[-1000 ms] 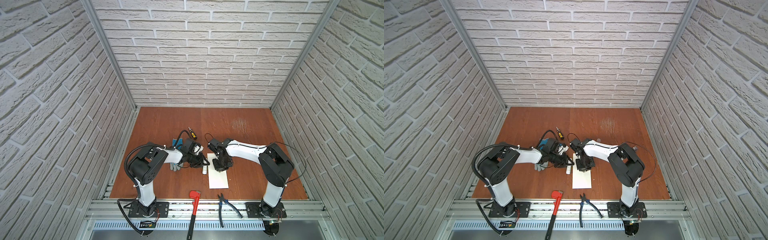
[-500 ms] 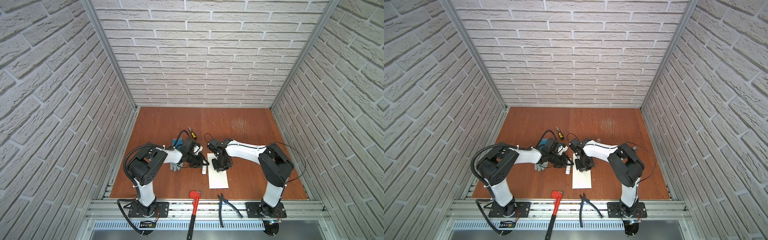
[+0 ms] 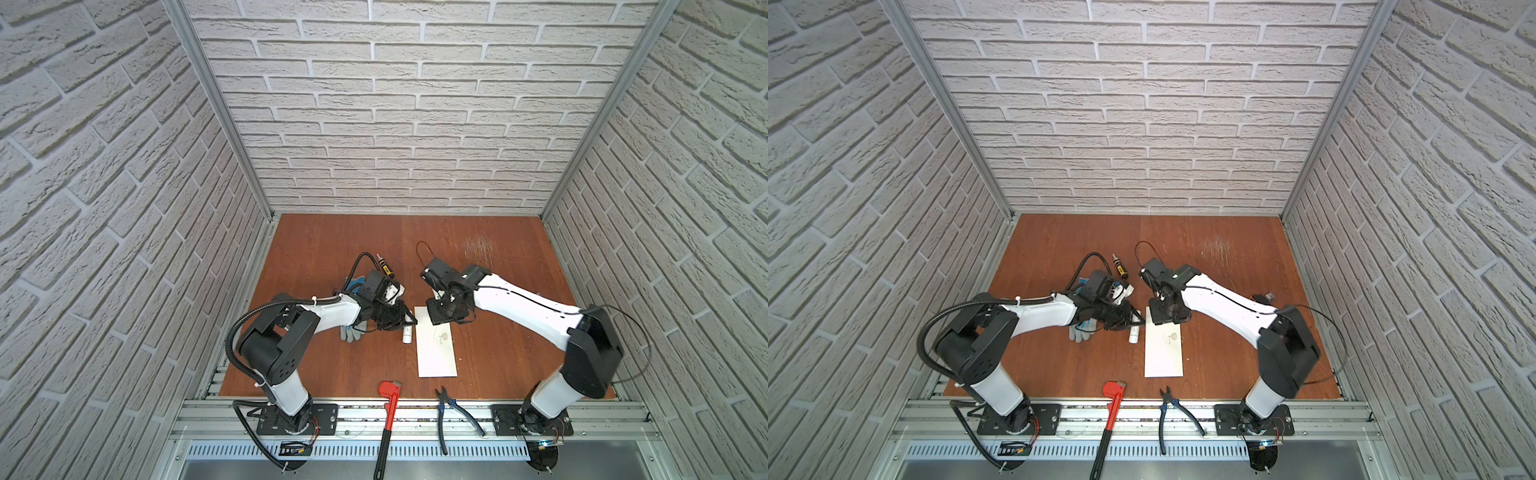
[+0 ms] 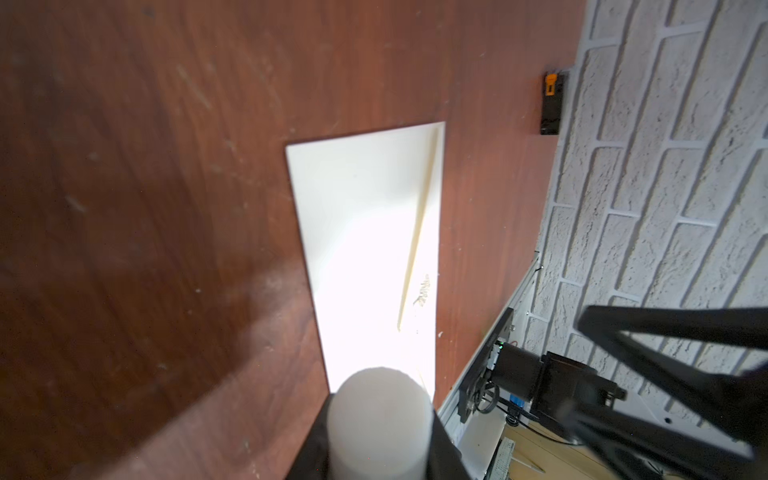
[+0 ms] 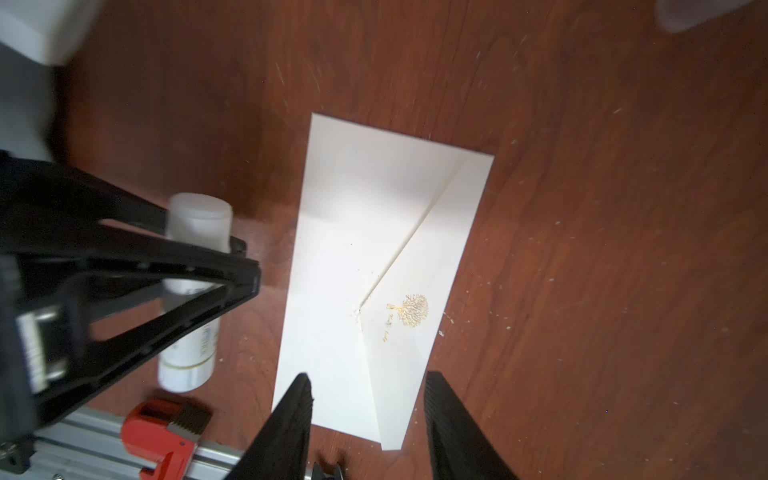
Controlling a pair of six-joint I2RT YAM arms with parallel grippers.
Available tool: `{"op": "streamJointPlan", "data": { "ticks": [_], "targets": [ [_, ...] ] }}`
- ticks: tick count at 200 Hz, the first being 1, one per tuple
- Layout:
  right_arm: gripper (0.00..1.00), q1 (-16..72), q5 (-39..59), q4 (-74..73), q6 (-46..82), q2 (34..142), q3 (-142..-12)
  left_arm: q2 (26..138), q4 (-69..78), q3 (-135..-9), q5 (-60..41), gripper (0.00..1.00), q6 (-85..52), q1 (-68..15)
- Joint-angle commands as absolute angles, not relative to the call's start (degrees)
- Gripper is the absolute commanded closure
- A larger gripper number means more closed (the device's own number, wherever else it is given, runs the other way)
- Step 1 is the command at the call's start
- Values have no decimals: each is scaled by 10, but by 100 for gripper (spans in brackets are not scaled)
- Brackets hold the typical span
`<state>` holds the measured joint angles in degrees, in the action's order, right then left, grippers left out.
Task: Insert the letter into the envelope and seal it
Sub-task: 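Raise the right gripper away from the envelope while the left lifts the glue stick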
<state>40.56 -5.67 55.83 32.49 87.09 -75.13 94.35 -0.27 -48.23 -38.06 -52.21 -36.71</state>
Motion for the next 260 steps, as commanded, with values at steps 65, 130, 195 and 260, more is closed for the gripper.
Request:
{"op": "streamJointPlan", "data": {
  "ticks": [65,130,195,260],
  "targets": [
    [79,402,-231,353,233,546,-586,834,16,-551,-309,98,-494,-374],
    [64,401,-167,220,167,470,-488,791,88,-570,-265,97,-460,-374],
    [53,401,-61,31,143,426,-369,779,240,-559,-250,97,-412,-365],
    [43,400,13,-61,141,464,-344,817,369,-556,-287,97,-438,-355]
  ]
}}
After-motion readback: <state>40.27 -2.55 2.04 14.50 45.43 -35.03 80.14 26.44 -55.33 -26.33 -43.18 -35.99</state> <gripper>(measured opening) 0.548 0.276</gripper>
